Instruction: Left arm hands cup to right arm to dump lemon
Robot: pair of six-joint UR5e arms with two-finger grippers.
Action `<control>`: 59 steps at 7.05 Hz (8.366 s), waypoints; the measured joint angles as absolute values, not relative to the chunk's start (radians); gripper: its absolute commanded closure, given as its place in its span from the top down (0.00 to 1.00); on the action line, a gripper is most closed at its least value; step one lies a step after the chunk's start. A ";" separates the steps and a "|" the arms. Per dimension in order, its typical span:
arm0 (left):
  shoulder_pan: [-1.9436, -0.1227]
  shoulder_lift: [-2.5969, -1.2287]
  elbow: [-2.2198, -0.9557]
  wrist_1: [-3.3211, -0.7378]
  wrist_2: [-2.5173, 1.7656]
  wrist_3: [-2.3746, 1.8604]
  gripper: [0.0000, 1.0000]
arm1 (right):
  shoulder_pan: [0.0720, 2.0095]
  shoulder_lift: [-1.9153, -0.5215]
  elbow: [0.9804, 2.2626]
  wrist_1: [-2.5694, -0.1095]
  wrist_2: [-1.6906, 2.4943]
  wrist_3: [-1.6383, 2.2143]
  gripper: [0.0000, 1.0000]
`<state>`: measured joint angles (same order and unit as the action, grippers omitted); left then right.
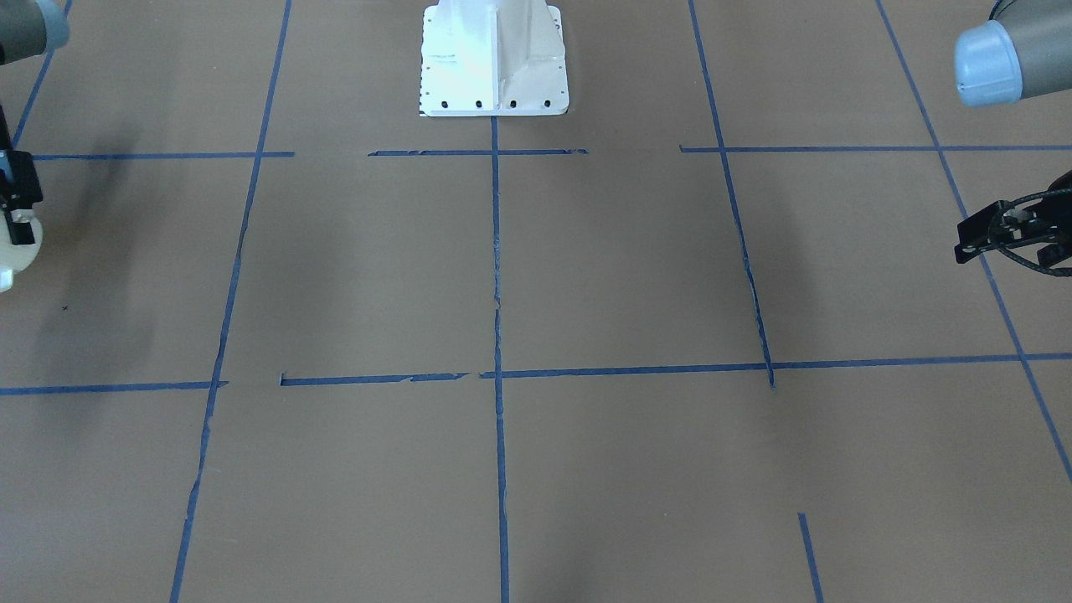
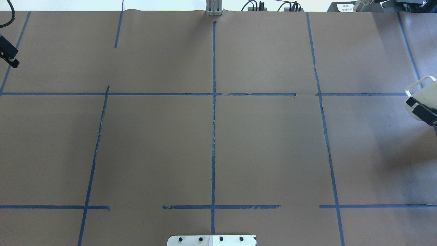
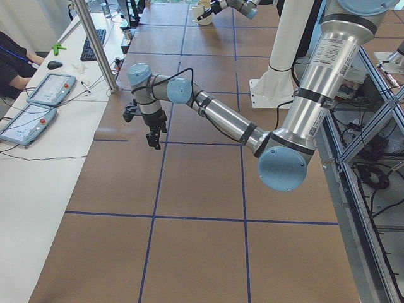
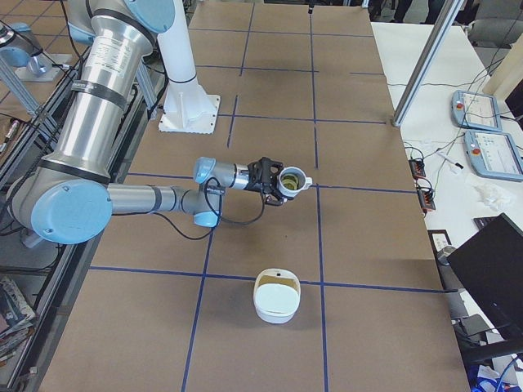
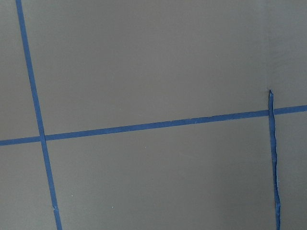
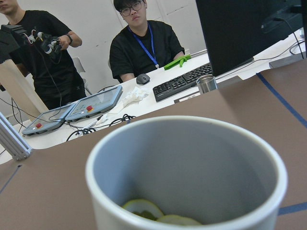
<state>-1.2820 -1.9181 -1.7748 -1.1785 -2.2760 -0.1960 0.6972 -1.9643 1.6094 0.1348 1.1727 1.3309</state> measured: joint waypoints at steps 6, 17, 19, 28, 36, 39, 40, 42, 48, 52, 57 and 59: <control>-1.279 -1.931 -1.776 -1.179 -2.276 -0.210 1.00 | 0.956 -1.925 1.327 0.496 1.376 1.927 0.01; -1.278 -1.933 -1.796 -1.177 -2.273 -0.213 1.00 | 1.131 -1.837 1.147 0.810 1.368 2.958 0.04; -1.278 -1.933 -1.796 -1.177 -2.273 -0.213 1.00 | 1.133 -1.836 1.123 0.829 1.370 3.010 0.04; -1.278 -1.931 -1.795 -1.177 -2.273 -0.213 1.00 | 1.134 -1.844 1.174 0.771 1.430 2.736 0.03; -1.278 -1.933 -1.795 -1.177 -2.275 -0.213 1.00 | 1.071 -1.879 1.749 -0.048 1.490 2.075 0.07; -1.278 -1.933 -1.796 -1.177 -2.275 -0.213 1.00 | 1.003 -1.816 1.760 -0.187 1.515 1.697 0.01; -1.278 -1.934 -1.797 -1.177 -2.275 -0.214 1.00 | 0.973 -1.764 1.759 -0.259 1.503 1.578 0.00; -1.278 -1.939 -1.799 -1.176 -2.278 -0.216 1.00 | 0.863 -1.640 1.757 -0.421 1.382 1.336 0.01; -1.205 -2.031 -1.799 -1.171 -2.284 -0.371 1.00 | 0.462 -1.109 1.668 -0.995 0.912 1.055 0.04; -1.091 -2.158 -1.780 -1.179 -2.286 -0.563 1.00 | 0.411 -0.886 1.500 -1.070 0.846 0.932 0.04; -0.998 -2.374 -1.659 -1.183 -2.287 -0.735 1.00 | 0.329 -0.662 1.271 -1.077 0.668 0.999 0.05; -0.978 -2.441 -1.607 -1.186 -2.287 -0.822 1.00 | 0.309 -0.618 1.215 -1.091 0.619 1.066 0.05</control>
